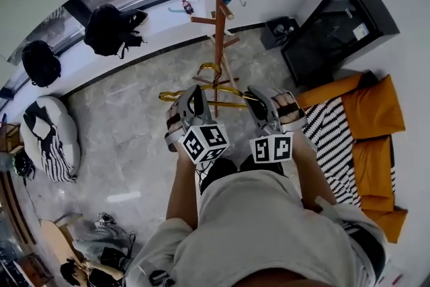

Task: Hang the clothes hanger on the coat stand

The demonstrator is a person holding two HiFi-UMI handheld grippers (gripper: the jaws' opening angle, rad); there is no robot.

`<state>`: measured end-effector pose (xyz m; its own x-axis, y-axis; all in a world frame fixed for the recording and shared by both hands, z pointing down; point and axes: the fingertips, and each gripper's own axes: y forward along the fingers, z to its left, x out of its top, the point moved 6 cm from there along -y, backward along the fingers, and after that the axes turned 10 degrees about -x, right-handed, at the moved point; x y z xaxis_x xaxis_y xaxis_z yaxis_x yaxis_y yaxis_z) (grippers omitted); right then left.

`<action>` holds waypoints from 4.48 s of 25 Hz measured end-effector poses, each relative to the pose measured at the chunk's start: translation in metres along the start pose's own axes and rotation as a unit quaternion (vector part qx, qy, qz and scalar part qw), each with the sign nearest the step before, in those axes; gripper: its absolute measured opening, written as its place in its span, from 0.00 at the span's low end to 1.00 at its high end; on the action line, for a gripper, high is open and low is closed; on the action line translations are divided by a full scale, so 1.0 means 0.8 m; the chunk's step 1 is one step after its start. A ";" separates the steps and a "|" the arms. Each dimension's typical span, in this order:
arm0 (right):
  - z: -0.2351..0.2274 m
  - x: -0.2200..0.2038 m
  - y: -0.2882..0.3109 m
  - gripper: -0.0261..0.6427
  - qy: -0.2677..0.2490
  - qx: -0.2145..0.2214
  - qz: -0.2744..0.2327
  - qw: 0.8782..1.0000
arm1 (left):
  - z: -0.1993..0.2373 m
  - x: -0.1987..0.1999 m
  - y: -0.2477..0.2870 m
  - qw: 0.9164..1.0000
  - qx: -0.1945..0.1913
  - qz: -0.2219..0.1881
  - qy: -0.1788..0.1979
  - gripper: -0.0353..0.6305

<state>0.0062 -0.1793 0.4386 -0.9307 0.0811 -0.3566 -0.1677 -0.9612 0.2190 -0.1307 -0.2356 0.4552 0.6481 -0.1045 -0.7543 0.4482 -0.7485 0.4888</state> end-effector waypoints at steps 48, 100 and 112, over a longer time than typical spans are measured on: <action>-0.095 -0.109 0.185 0.06 0.038 -0.003 -0.010 0.999 | 0.063 0.113 0.135 0.998 0.042 0.022 0.043 0.09; -0.087 -0.152 0.299 0.22 0.082 0.081 -0.071 0.991 | 0.074 0.108 0.236 0.993 0.087 0.076 0.013 0.13; -0.111 -0.149 0.250 0.34 0.218 0.063 -0.066 0.972 | 0.064 0.099 0.176 0.994 0.077 0.013 -0.076 0.23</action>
<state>0.1122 -0.4043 0.4443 -0.6770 0.0551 -0.7339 -0.3394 -0.9082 0.2450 -0.0477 -0.3829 0.4417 0.5522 -0.2135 -0.8059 0.3259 -0.8344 0.4444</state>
